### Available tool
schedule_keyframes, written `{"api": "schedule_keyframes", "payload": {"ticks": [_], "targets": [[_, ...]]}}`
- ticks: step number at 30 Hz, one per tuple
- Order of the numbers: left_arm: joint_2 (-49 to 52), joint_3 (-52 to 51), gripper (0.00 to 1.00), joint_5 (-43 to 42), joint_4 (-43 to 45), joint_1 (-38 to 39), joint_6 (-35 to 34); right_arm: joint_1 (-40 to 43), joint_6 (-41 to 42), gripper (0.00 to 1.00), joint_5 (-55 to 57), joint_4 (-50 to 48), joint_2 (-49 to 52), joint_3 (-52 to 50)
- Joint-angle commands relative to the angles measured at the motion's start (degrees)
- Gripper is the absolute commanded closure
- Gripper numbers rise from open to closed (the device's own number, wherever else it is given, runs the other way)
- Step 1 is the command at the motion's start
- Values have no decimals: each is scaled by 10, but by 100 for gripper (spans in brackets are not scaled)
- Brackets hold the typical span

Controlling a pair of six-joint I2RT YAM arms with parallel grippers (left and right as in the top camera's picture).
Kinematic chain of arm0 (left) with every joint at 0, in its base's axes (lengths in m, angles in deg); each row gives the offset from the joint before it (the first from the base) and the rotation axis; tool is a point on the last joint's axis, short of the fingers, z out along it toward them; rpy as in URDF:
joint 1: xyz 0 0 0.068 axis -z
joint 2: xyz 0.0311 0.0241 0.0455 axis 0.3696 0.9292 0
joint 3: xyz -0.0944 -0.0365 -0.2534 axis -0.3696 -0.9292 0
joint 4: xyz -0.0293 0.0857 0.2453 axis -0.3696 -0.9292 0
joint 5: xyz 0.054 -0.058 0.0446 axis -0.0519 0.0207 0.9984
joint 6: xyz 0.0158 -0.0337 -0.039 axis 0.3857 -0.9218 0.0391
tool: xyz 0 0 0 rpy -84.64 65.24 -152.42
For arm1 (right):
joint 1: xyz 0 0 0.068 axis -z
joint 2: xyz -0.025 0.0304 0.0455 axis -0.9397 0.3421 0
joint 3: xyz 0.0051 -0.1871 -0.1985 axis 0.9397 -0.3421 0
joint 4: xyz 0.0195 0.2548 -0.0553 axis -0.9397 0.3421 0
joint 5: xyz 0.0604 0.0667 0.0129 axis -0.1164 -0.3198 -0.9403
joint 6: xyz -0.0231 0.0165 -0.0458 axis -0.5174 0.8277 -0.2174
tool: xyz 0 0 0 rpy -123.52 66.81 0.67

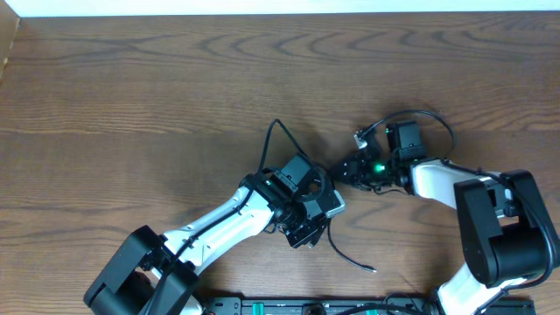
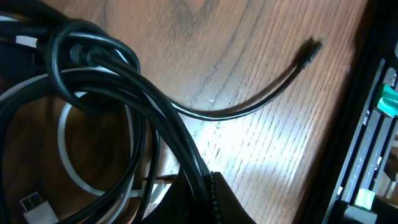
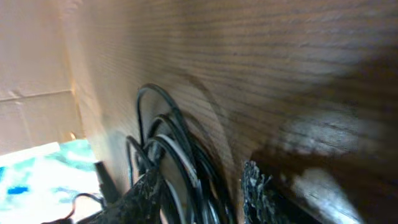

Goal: Untangle cables

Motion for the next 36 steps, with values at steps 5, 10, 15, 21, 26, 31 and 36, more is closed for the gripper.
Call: {"api": "schedule_keyframes", "payload": {"ticks": [5, 10, 15, 21, 26, 31, 36], "targets": [[-2, -1, 75, -7, -2, 1, -16, -29, 27, 63, 57, 0, 2, -2], [-2, -1, 76, -7, 0, 1, -15, -45, 31, 58, 64, -4, 2, -2], [-2, -1, 70, -7, -3, 2, -15, -71, 31, 65, 121, 6, 2, -2], [-9, 20, 46, -7, -15, 2, -30, -104, 31, 97, 163, 2, 2, -2], [-42, 59, 46, 22, -28, 2, -30, -108, 26, 99, 176, 2, 2, -2], [-79, 67, 37, 43, -24, 2, -30, -108, 24, 99, 179, 2, 2, -2], [-78, 66, 63, 85, 2, 2, -30, -108, 24, 99, 180, 2, 2, -2]]}}
